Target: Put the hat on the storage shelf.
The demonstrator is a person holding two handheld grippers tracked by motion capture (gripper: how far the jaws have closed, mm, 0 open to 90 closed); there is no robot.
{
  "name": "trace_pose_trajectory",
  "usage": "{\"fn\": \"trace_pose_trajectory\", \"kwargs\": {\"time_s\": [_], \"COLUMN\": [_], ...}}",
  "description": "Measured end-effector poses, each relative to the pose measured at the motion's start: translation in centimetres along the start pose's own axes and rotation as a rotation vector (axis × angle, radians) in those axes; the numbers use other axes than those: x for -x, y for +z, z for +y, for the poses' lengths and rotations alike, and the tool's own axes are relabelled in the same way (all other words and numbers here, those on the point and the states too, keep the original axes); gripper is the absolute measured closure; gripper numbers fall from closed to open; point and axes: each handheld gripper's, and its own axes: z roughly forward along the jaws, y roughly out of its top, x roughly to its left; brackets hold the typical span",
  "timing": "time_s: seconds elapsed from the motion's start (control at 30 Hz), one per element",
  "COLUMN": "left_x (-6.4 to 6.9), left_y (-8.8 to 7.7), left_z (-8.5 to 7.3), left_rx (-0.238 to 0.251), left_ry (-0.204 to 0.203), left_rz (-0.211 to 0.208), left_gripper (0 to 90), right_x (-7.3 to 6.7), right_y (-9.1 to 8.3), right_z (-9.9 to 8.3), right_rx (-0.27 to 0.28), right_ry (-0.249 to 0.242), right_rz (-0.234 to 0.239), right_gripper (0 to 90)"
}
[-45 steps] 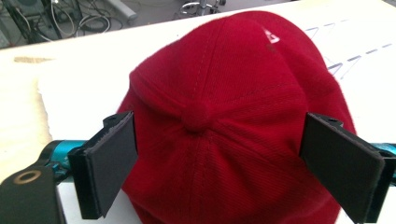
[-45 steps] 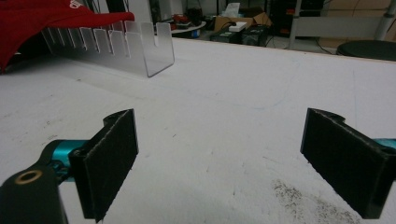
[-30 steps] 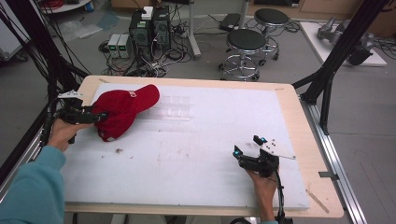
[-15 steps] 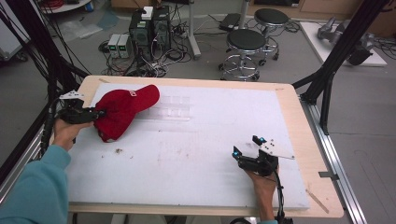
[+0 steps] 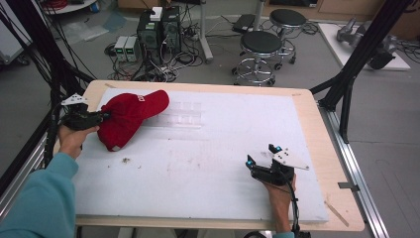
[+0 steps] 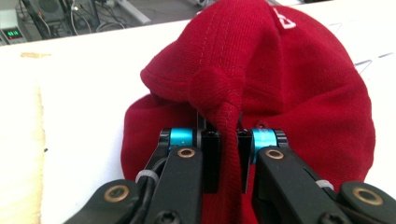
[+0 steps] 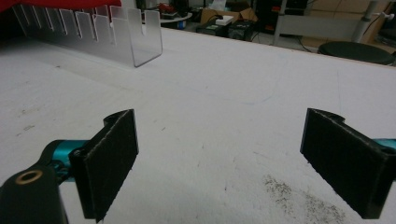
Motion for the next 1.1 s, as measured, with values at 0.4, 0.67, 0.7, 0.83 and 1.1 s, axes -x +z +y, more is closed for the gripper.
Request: {"fn": "trace_pose_trajectory", "kwargs": {"time_s": [0.4, 0.67, 0.7, 0.83, 1.1], "left_x": [0.1, 0.9, 1.1, 1.8, 4.0], "left_y": [-1.5, -3.2, -3.3, -4.1, -5.7], "left_z": [1.3, 3.5, 3.8, 5.2, 7.9], "left_rx": [0.104, 0.169, 0.172, 0.211, 0.261], "left_ry": [-0.002, 0.045, 0.053, 0.082, 0.153], "left_rz": [0.009, -0.006, -0.006, -0.026, -0.079], "left_gripper": [86.5, 86.5, 86.5, 86.5, 86.5], "right_x": [0.4, 0.4, 0.4, 0.5, 0.5], "right_y": [-0.1, -0.2, -0.2, -0.2, -0.2], "right_z": [0.0, 0.0, 0.0, 0.0, 0.0], "right_rx": [0.006, 0.009, 0.011, 0.010, 0.012], "right_ry": [0.044, 0.052, 0.048, 0.049, 0.053], "right_rz": [-0.004, -0.016, -0.017, -0.011, -0.007], "right_gripper": [10.2, 10.2, 10.2, 10.2, 10.2]}}
